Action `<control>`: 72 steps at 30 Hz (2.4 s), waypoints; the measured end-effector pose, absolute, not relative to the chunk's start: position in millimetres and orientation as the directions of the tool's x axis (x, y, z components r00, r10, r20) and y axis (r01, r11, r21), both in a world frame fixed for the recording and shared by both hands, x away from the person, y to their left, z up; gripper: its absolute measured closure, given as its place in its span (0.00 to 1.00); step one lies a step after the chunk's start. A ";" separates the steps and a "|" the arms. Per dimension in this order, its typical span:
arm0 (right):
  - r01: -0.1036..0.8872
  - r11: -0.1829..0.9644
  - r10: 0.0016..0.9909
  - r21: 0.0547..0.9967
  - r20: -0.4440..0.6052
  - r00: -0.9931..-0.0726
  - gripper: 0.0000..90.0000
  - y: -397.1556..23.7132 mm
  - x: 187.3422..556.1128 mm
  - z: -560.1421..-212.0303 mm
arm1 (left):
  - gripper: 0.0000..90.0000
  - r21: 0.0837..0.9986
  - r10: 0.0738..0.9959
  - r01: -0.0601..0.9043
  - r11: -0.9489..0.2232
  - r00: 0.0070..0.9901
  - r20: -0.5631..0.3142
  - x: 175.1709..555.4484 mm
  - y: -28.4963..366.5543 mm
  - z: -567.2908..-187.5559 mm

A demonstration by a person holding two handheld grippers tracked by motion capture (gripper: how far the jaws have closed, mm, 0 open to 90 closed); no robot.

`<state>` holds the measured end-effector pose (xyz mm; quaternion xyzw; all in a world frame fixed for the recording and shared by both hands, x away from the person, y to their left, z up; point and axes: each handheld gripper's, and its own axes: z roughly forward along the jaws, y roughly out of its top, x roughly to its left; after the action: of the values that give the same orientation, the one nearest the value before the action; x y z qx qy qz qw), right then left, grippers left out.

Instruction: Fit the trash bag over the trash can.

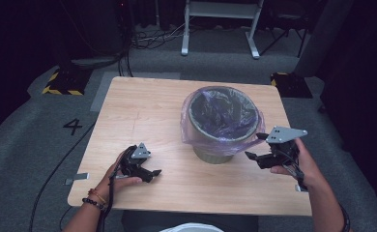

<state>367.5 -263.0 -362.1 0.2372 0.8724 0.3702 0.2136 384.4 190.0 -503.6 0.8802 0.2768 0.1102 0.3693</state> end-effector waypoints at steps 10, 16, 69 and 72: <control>0.286 0.606 0.569 0.742 -0.154 -0.808 0.29 -265.0 369.8 -391.6 | 0.16 0.711 0.569 0.406 -0.573 0.822 -0.011 384.4 190.0 -503.7; 0.257 0.580 0.590 0.773 -0.181 -0.786 0.28 -270.2 366.3 -403.2 | 0.16 0.712 0.569 0.406 -0.573 0.822 -0.011 384.4 190.0 -503.6; 0.373 0.545 0.665 0.751 -0.116 -0.738 0.25 -325.0 339.5 -486.1 | 0.16 0.711 0.568 0.406 -0.575 0.823 -0.010 384.4 190.1 -503.5; 0.395 0.530 0.675 0.751 -0.092 -0.732 0.25 -329.1 339.1 -488.9 | 0.16 0.710 0.568 0.406 -0.575 0.823 -0.010 384.4 190.1 -503.5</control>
<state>339.1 -329.1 -488.9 0.3134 0.8538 0.3700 0.1896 384.4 190.1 -503.5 0.8805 0.2766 0.1103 0.3688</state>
